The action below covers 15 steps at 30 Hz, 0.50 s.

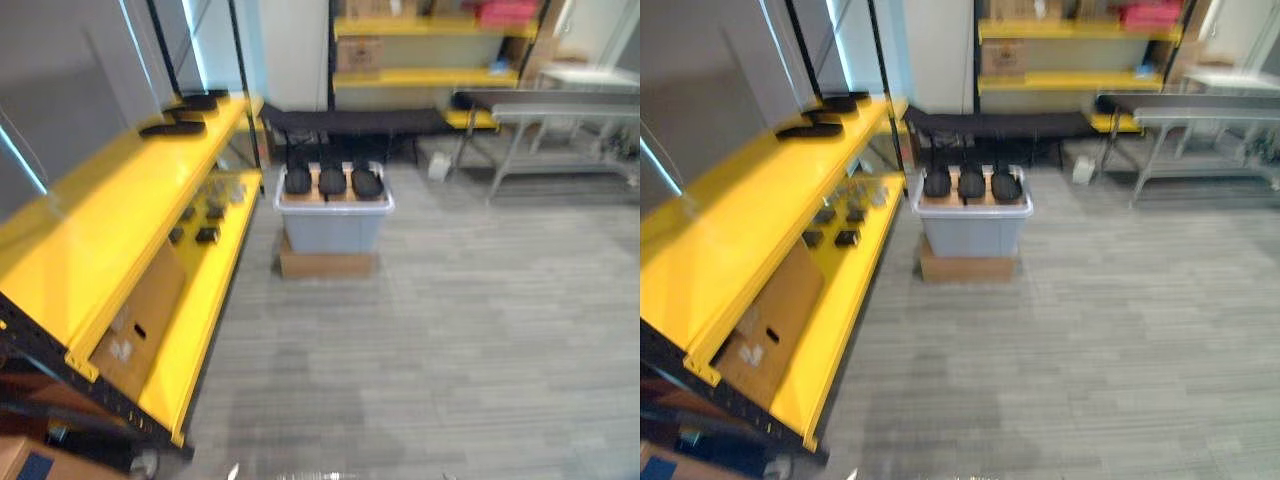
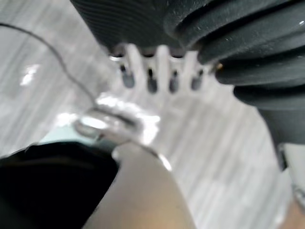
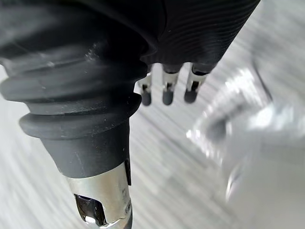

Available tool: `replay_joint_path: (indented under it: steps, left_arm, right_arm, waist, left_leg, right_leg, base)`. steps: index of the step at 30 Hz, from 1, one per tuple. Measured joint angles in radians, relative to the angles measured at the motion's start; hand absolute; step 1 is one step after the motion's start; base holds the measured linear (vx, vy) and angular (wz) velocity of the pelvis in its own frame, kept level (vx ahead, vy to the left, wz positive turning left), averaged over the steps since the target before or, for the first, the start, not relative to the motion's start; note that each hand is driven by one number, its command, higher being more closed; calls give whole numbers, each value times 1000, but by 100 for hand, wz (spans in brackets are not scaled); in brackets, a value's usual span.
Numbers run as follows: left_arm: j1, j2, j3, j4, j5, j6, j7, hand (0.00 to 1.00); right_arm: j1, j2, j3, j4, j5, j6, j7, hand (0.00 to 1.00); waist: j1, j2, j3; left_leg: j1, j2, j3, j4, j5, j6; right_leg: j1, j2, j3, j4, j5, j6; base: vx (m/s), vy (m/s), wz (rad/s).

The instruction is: Walk over and take plastic housings, then place them on the shelf

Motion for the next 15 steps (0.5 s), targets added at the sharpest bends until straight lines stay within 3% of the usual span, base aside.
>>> replay_joint_path:
  steps: [7, 15]
  left_arm:
    - [-39, -9, 0, 27, -8, 0, -9, 0]
    - [-73, -8, -10, 27, -76, 8, 0, 0]
  right_arm:
    - [-3, 25, -25, 36, -5, 6, 1, 0]
    - [-60, 43, -24, 37, -31, -17, 23, 0]
  waist:
    - [-3, 12, 6]
    - [-2, -7, 37]
  left_leg:
    - [93, -20, 21, -94, 24, 2]
    - [128, -22, 24, -111, 18, -9]
  right_leg:
    - [66, -4, -3, -47, 40, 11]
    - [91, -6, -7, -53, 43, 21]
  base:
    - [140, 43, -7]
    - [41, 13, -1]
